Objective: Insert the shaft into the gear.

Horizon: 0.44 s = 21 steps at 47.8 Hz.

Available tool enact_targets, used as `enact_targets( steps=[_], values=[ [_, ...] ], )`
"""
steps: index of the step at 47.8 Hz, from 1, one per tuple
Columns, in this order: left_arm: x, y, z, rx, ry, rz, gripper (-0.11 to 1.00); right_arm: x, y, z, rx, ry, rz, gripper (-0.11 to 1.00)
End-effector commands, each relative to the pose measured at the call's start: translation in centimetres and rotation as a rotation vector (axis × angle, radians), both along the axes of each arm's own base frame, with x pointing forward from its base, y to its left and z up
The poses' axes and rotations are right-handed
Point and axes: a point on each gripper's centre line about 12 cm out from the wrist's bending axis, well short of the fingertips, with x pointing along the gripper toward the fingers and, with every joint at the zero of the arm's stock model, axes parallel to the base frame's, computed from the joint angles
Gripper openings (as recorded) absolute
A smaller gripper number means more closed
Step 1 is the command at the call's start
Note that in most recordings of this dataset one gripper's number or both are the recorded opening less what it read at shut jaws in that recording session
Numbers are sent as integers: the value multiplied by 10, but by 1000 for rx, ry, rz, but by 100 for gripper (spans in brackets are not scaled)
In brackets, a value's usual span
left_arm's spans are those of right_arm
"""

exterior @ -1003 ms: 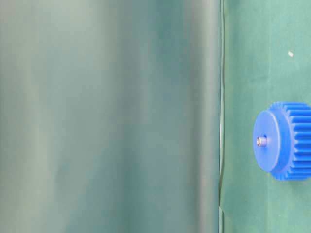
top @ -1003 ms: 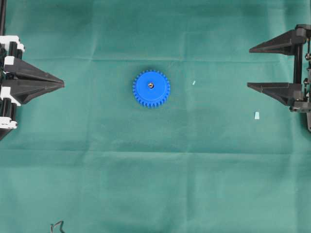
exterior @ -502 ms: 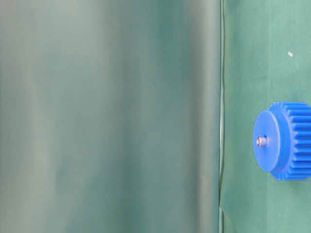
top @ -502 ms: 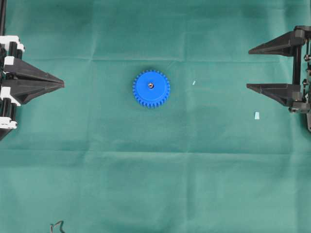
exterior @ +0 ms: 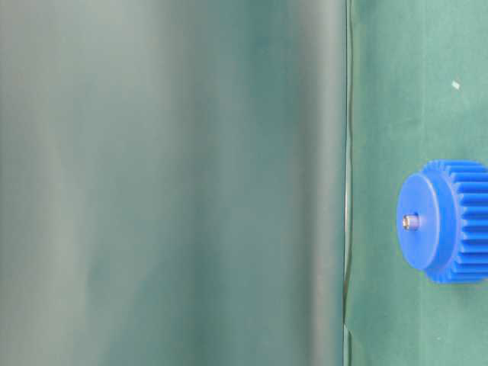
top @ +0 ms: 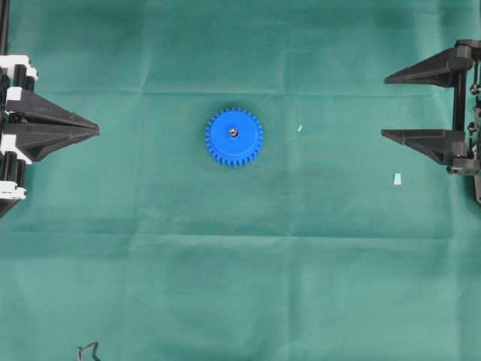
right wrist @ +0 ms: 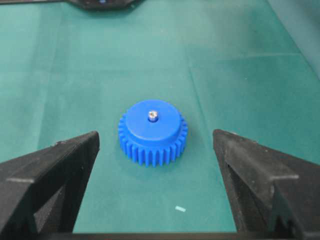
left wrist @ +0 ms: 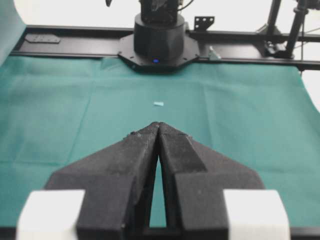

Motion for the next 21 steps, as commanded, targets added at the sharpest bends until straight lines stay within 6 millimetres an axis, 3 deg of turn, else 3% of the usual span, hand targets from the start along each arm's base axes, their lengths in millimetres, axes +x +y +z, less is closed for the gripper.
enact_targets(
  steps=[1, 21],
  values=[
    [2, 0, 10, 4, -22, 0, 0, 2, 0, 5, -5, -13, 0, 94],
    [2, 0, 8, 3, -2, 0, 0, 2, 0, 5, -5, -13, 0, 94]
  ],
)
